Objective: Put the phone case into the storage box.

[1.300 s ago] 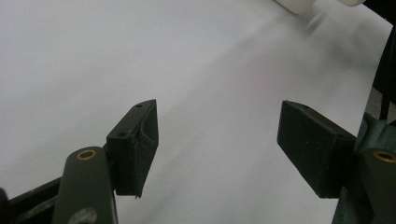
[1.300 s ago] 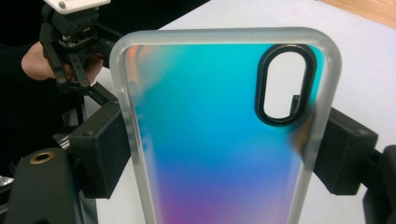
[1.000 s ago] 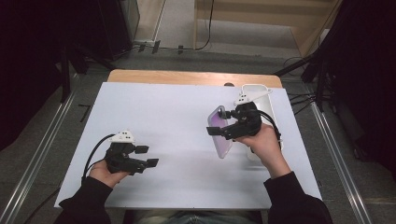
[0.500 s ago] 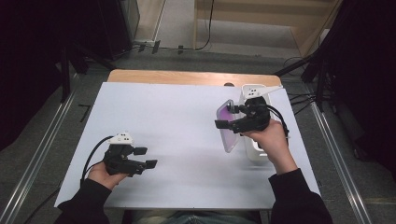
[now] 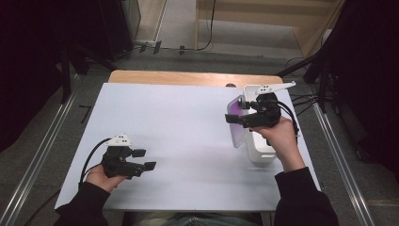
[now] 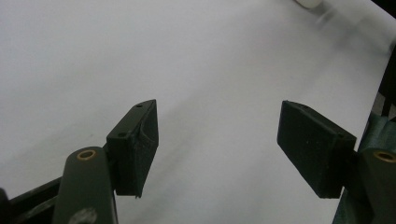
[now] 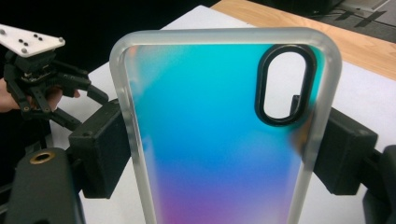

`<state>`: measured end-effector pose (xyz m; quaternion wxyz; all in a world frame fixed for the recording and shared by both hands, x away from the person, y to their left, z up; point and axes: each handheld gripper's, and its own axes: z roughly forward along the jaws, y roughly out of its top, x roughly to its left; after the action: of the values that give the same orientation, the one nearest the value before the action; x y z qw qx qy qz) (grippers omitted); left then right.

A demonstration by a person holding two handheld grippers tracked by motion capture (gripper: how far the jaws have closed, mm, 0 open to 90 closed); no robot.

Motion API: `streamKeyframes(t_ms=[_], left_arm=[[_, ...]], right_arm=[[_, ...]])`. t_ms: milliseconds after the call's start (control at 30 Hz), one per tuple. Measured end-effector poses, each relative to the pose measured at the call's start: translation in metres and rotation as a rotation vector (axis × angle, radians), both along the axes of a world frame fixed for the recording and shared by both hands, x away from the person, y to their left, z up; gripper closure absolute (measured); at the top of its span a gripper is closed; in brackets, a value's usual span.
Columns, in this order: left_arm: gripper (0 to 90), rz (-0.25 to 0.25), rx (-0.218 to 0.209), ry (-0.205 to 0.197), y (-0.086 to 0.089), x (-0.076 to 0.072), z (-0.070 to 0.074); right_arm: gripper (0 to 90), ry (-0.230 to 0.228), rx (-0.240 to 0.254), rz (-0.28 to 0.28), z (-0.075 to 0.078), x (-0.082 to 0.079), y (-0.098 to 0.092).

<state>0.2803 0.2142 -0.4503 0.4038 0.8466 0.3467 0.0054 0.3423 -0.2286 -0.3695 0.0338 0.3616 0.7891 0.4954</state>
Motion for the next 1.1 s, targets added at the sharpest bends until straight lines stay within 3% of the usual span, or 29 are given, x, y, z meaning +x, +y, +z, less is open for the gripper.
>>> streamKeyframes(t_ms=[400,833,1100], left_arm=[[29.2,0.006,-0.013,-0.001,0.002,-0.001,0.001],[29.2,0.004,-0.015,0.004,0.003,0.0,0.001],[29.2,-0.002,-0.01,0.002,0.001,0.001,0.001]], right_arm=[[15.7,-0.008,0.034,-0.059,0.007,0.001,-0.027],[15.7,-0.015,0.045,-0.114,0.012,0.0,-0.044],[15.7,-0.019,0.03,-0.192,0.011,0.0,-0.053]])
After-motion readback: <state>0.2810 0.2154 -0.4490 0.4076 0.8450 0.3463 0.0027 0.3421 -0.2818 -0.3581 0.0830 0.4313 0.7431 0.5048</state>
